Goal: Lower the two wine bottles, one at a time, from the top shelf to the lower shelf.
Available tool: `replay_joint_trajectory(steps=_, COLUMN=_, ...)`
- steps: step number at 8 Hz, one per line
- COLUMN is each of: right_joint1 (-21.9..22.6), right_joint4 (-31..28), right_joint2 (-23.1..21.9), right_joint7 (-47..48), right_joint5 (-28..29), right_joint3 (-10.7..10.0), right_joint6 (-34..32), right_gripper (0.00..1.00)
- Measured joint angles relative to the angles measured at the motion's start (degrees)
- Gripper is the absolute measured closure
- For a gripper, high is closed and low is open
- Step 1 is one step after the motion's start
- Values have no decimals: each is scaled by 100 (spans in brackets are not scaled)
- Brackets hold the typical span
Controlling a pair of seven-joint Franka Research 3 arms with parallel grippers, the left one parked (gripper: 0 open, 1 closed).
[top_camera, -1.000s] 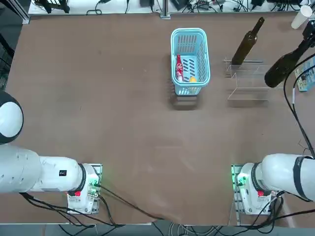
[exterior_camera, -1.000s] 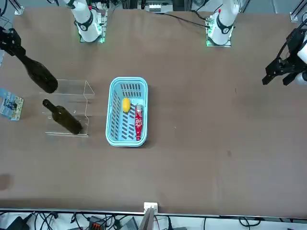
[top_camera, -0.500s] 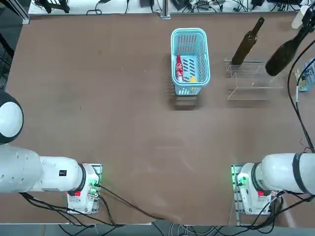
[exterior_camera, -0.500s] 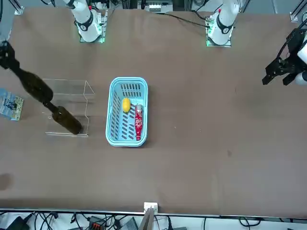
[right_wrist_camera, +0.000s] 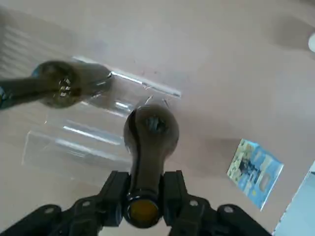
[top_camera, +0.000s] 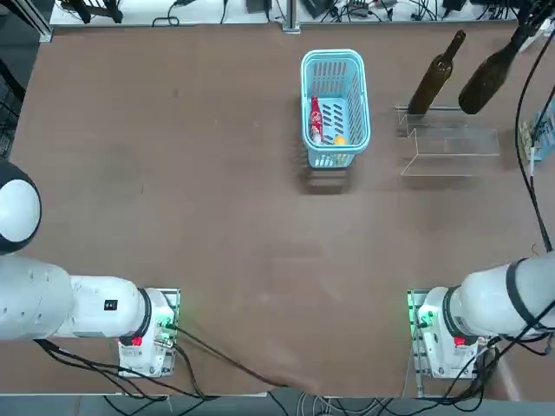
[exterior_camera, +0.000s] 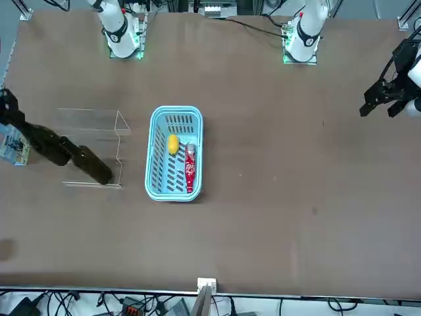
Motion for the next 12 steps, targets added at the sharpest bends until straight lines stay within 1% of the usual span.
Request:
replay_joint_trajectory(steps=2, right_joint1=0, right_joint4=375, right_joint2=432, right_joint7=-62, right_joint5=112, right_joint3=7, right_joint6=6, right_gripper=60)
replay_joint_trajectory(steps=4, right_joint1=-1, right_joint4=459, right_joint2=670, right_joint7=-98, right_joint5=216, right_joint3=8, right_joint6=44, right_gripper=60)
replay_joint_trajectory(steps=6, right_joint1=-1, right_joint4=457, right_joint2=801, right_joint7=-122, right_joint5=226, right_joint3=9, right_joint6=254, right_gripper=60)
replay_joint_trajectory(steps=8, right_joint1=-2, right_joint4=431, right_joint2=895, right_joint7=-142, right_joint5=229, right_joint3=9, right_joint6=300, right_gripper=60)
replay_joint_trajectory(steps=12, right_joint1=-10, right_joint4=222, right_joint2=935, right_joint7=-169, right_joint5=229, right_joint3=9, right_joint6=374, right_gripper=60)
